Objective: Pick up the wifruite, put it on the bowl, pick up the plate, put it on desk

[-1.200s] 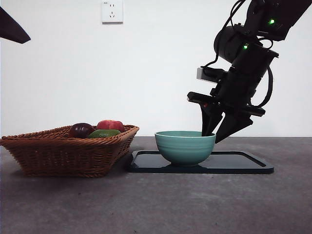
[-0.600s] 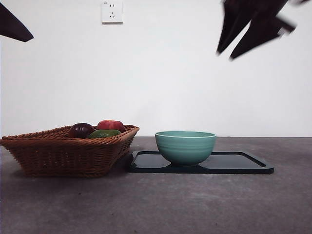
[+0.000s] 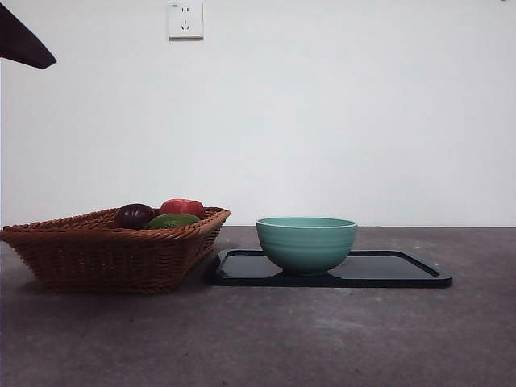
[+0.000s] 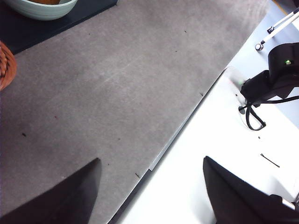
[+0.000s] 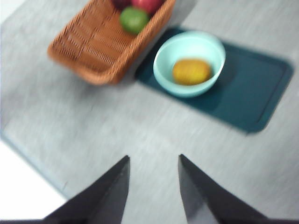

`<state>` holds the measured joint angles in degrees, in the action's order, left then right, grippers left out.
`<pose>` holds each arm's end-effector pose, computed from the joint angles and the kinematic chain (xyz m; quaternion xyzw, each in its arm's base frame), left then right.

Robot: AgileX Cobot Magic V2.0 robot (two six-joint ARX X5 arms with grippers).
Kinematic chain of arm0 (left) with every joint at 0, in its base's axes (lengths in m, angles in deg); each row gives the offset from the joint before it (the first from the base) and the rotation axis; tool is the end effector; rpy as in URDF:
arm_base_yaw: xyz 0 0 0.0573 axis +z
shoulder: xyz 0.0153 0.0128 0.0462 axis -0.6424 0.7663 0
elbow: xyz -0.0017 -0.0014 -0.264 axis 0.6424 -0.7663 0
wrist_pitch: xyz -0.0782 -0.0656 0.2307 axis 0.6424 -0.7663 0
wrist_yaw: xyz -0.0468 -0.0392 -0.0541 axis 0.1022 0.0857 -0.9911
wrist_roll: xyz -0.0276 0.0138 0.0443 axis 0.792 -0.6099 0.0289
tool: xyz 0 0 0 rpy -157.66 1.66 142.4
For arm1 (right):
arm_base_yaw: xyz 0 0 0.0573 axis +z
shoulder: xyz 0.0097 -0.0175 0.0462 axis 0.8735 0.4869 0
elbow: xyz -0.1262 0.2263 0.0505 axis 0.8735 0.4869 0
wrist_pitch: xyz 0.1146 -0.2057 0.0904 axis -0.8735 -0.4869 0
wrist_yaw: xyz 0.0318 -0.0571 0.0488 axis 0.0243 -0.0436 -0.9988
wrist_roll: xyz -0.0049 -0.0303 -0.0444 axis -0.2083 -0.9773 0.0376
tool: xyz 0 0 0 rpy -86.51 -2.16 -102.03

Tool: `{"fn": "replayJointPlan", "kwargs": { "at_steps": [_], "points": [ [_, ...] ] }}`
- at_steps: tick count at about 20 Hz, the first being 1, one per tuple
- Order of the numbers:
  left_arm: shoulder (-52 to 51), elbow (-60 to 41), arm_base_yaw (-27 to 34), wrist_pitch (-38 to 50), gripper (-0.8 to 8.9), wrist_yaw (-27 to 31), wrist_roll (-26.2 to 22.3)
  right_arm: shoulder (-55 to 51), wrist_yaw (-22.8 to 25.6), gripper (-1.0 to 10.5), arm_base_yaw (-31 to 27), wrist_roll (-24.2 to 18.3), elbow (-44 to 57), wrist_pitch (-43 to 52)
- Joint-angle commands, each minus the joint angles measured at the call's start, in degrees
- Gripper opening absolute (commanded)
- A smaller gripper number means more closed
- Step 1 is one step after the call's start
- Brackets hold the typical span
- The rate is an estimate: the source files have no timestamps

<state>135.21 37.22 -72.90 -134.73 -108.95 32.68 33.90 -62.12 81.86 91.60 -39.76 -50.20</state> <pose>0.1122 -0.0907 0.2959 -0.0147 0.3952 -0.4826 0.7815 0.1168 0.0558 0.3411 0.0244 0.3633 0.3249 0.8728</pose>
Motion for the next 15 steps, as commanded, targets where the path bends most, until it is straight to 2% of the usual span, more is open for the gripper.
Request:
{"fn": "replayJointPlan", "kwargs": {
  "at_steps": [1, 4, 15],
  "points": [
    [0.31, 0.48, -0.46, 0.61, 3.41, -0.24, -0.7, -3.52, -3.69, 1.7, 0.66, -0.24, 3.67, 0.37],
    [0.31, 0.48, -0.46, 0.59, 3.41, -0.24, -0.68, -7.17, -6.05, 1.7, 0.63, -0.22, 8.11, 0.39],
    [0.31, 0.48, -0.46, 0.52, 3.41, -0.24, -0.68, -8.04, -6.08, 1.7, 0.63, -0.15, 9.75, 0.33]
  ]
}}
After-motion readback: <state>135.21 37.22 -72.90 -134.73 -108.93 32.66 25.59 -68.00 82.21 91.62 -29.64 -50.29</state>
